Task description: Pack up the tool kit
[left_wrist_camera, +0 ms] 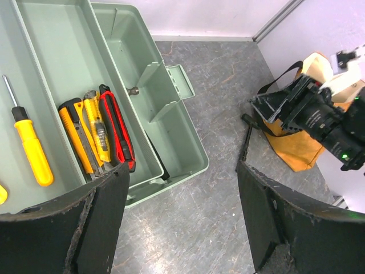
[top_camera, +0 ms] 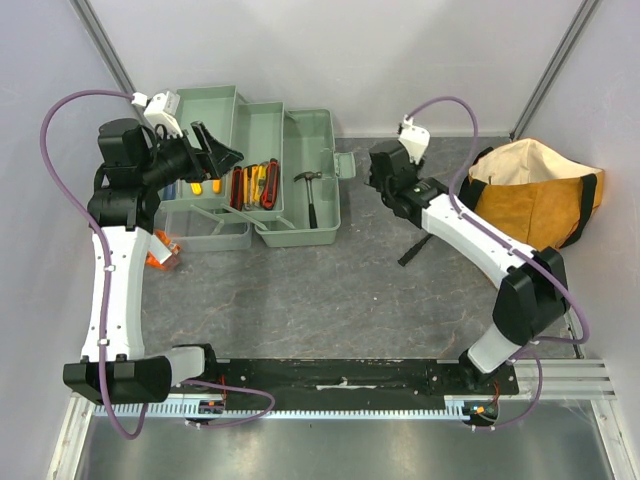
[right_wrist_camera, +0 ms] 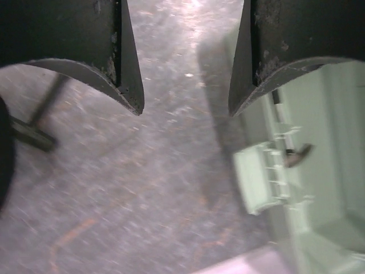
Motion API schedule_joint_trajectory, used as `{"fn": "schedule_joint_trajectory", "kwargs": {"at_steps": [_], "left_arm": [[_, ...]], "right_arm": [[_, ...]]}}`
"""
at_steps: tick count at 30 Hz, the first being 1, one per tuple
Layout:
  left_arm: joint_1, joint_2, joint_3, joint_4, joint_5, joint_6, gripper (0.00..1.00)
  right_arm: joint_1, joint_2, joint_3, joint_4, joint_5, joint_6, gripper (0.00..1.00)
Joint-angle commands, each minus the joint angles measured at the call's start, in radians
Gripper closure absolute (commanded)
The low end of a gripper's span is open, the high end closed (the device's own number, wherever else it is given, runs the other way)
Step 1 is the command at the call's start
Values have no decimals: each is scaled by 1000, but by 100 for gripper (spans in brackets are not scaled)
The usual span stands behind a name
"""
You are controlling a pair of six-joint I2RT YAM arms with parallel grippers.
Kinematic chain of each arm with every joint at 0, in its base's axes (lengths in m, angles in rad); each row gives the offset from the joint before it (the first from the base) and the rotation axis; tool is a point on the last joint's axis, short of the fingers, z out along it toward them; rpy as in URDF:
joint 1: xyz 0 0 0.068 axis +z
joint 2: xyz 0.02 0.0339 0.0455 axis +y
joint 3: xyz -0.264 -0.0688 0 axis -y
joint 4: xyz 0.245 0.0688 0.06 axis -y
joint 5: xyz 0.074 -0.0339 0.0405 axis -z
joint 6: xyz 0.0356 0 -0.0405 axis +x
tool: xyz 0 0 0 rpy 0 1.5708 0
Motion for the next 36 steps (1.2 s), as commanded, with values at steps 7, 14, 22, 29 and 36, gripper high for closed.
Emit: {"fn": "schedule_joint_trajectory", "kwargs": {"at_steps": [7,14,22,29,36], "left_arm": [[-4,-16,-16,48,10,-38,19],[-5,-25,-39,49,8,-34,19],[-7,-20,-53,49,5,-32,19],[-5,-16,-49,48,1,-29,19],[-5,-13,-38,46,5,-26,19]], "right_arm": [[-157,31,-178,-120,38,167,32],[-250,120,-218,-105,-24,156,30],[-297,164,-293,-74,-84,144,29],[-336,195,-342,-30,-130,162,32],[-346,224,-368,64,-204,127,74]]}}
